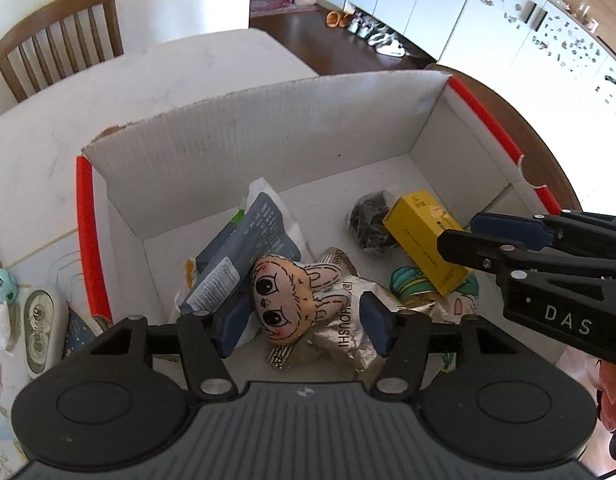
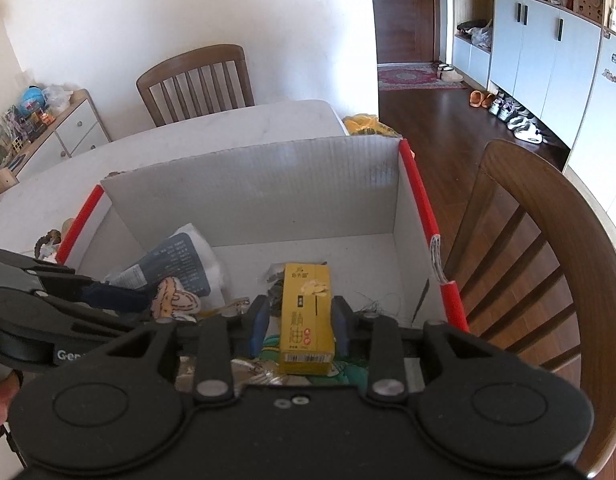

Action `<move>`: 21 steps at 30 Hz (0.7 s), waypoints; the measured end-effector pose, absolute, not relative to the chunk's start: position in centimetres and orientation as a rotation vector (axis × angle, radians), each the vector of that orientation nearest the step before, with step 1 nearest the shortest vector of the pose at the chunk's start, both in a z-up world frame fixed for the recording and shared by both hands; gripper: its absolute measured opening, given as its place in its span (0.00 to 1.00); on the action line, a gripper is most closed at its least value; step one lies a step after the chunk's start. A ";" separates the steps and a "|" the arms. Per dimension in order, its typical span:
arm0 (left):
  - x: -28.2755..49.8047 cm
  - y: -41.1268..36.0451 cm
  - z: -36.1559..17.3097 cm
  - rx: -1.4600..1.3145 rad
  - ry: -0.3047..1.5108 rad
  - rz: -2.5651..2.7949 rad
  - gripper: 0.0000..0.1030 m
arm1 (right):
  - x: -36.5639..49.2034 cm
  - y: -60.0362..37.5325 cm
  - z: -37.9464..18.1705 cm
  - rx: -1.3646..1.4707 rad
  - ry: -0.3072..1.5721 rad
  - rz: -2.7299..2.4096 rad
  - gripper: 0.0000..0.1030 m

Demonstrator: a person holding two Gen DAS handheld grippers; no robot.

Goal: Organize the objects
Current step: 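Open both tools to release the bunny keychain and yellow box in the box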

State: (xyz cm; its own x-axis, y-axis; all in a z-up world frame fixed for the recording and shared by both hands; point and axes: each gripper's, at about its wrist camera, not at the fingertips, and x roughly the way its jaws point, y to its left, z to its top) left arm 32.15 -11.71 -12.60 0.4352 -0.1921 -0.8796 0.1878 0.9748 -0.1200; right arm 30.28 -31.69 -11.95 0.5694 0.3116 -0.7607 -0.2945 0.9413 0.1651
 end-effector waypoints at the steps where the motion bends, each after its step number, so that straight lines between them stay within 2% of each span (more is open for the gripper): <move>1: 32.0 -11.7 -12.4 0.000 1.086 -0.239 0.62 | 30.1 -31.8 -11.8 0.022 0.895 0.356 0.32; 6: 31.3 -11.5 -11.0 0.000 1.044 -0.251 0.63 | 29.2 -32.1 -10.8 0.040 0.881 0.363 0.35; 10: 30.6 -10.8 -9.7 -0.004 1.009 -0.254 0.63 | 28.3 -32.1 -9.9 0.046 0.857 0.365 0.43; 21: 27.2 -8.2 -6.2 -0.033 0.883 -0.250 0.63 | 25.7 -31.4 -7.5 0.062 0.803 0.373 0.51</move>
State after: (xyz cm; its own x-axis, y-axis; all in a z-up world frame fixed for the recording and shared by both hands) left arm 27.15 -8.24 -6.20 0.6073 -0.2302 -0.7604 0.2030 0.9703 -0.1315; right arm 25.75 -31.44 -7.46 0.6331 0.3490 -0.6910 -0.3021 0.9332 0.1946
